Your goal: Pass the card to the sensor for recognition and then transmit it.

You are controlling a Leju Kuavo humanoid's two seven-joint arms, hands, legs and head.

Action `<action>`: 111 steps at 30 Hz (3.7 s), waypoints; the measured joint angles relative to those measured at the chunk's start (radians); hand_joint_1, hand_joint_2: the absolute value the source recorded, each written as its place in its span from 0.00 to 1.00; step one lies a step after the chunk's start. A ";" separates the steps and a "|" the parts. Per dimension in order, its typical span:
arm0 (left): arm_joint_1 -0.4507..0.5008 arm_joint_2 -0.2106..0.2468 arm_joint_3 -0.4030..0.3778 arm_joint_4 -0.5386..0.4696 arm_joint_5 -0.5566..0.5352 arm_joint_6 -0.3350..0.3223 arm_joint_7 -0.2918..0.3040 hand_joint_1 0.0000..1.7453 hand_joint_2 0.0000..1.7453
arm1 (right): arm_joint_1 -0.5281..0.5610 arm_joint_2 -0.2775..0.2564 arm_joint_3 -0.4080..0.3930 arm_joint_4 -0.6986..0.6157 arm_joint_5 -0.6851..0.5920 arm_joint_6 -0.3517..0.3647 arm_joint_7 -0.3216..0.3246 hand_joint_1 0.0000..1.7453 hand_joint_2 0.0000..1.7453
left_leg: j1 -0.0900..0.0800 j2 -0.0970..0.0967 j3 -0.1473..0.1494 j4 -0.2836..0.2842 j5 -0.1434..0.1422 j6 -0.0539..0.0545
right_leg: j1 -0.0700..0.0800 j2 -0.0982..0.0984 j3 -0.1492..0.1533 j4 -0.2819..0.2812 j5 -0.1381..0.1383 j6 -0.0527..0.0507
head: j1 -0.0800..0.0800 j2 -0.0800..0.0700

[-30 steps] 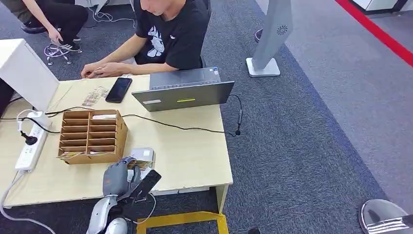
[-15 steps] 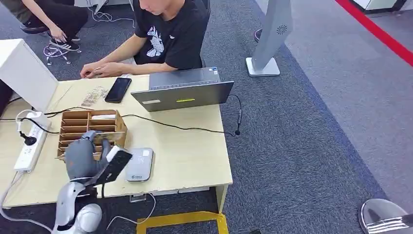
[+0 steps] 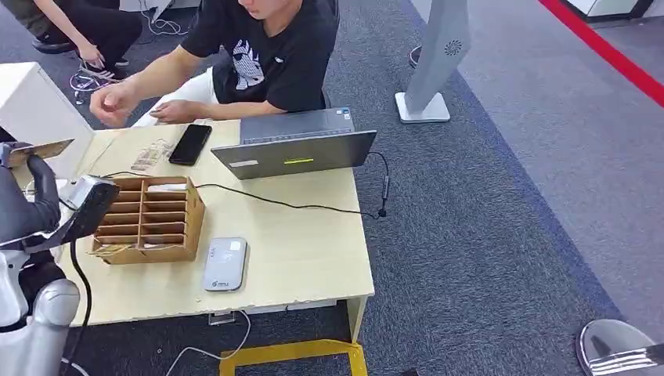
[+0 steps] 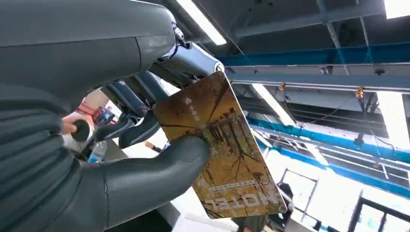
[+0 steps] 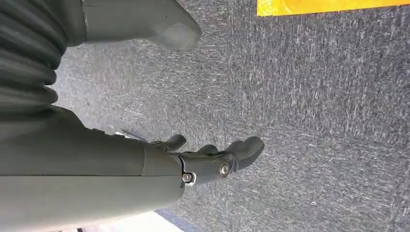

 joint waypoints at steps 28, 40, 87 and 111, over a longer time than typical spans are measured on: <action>-0.141 0.017 0.024 0.324 -0.288 0.132 0.095 0.00 1.00 | -0.013 0.000 0.002 -0.009 0.039 -0.003 -0.022 0.00 1.00 | 0.000 0.000 0.000 0.000 0.001 -0.001 | 0.000 0.000 -0.001 0.000 0.001 0.000 | 0.000 0.000; -0.108 -0.039 -0.075 0.180 -0.179 -0.148 0.050 0.00 1.00 | -0.009 0.000 -0.008 -0.009 0.026 -0.003 -0.024 0.00 1.00 | -0.001 0.000 -0.001 0.000 0.001 -0.001 | 0.000 0.000 -0.001 0.000 0.001 0.000 | 0.000 0.000; 0.266 0.152 -0.172 -0.024 -0.041 -0.382 0.225 0.00 1.00 | 0.029 -0.005 -0.121 0.002 -0.019 -0.019 -0.042 0.00 1.00 | 0.000 0.001 -0.002 0.000 0.000 0.000 | 0.000 0.001 -0.002 -0.001 0.001 0.000 | 0.000 0.000; 0.247 0.032 -0.091 0.098 -0.022 -0.273 0.069 0.00 1.00 | 0.017 -0.005 -0.121 0.000 0.021 -0.018 -0.041 0.00 1.00 | 0.000 0.001 -0.002 0.000 0.000 0.000 | 0.000 0.001 -0.002 -0.001 0.001 0.000 | 0.000 0.000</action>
